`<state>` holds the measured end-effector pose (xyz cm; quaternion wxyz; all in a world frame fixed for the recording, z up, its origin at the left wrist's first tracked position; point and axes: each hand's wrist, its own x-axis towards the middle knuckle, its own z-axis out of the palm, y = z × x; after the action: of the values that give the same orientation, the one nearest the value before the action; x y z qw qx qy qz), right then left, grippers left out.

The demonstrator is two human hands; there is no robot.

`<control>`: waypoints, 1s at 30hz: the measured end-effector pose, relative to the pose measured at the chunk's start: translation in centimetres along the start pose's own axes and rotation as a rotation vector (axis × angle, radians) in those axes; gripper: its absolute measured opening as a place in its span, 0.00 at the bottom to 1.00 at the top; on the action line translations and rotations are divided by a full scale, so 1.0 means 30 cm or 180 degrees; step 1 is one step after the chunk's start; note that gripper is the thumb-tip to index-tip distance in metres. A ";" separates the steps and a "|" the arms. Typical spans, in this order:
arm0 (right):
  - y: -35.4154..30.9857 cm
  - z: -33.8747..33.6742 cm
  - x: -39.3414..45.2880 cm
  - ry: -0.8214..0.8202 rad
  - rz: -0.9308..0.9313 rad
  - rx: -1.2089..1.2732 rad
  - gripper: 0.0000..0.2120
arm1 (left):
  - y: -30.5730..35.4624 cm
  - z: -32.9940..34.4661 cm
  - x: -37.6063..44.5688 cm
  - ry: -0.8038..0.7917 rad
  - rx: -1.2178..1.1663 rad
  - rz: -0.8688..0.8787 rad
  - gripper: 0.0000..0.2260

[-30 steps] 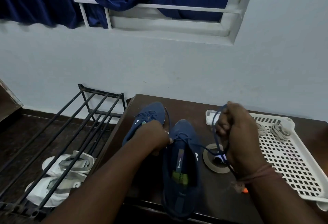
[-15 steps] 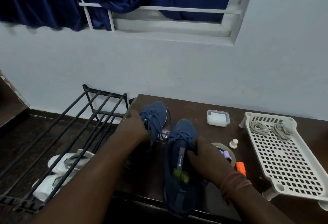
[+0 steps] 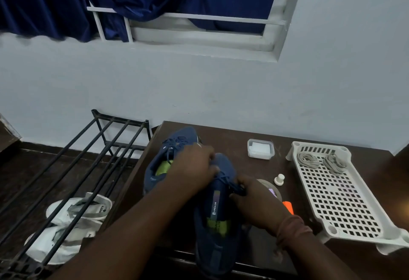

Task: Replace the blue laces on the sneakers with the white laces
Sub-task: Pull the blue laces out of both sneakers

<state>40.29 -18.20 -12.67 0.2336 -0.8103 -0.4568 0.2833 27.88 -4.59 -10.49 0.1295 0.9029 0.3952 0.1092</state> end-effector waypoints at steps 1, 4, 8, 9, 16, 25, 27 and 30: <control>0.001 0.002 -0.005 0.0013 0.0041 0.0018 0.05 | 0.019 0.021 -0.001 -0.0205 -0.0081 0.0270 0.12; -0.001 0.006 -0.021 0.0034 0.0238 0.0311 0.05 | 0.043 0.074 -0.007 -0.0285 0.0497 0.0713 0.09; -0.028 0.004 -0.036 -0.0007 0.0502 0.0598 0.03 | 0.051 0.104 -0.020 -0.0159 0.1045 0.0728 0.09; -0.037 0.003 -0.039 -0.0019 0.0567 0.0676 0.03 | 0.053 0.111 -0.024 -0.0123 0.1120 0.0710 0.09; -0.058 0.002 -0.040 0.0281 0.0879 0.0464 0.06 | 0.034 0.064 -0.010 0.0357 0.0289 -0.0308 0.08; -0.057 0.006 -0.024 0.0305 0.0997 0.0251 0.13 | 0.051 0.014 -0.022 -0.0352 0.0336 0.0201 0.14; -0.053 0.010 -0.037 0.0343 0.0946 0.0486 0.14 | 0.078 0.044 -0.037 -0.0505 0.0865 0.0424 0.11; -0.042 0.002 -0.053 0.0293 0.0882 0.0747 0.09 | 0.081 0.081 -0.045 -0.0489 0.1235 0.0294 0.10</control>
<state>38.80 -18.99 -11.52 0.3058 -0.8447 -0.2935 0.3267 29.37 -7.53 -12.14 -0.0221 0.9337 0.3559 -0.0322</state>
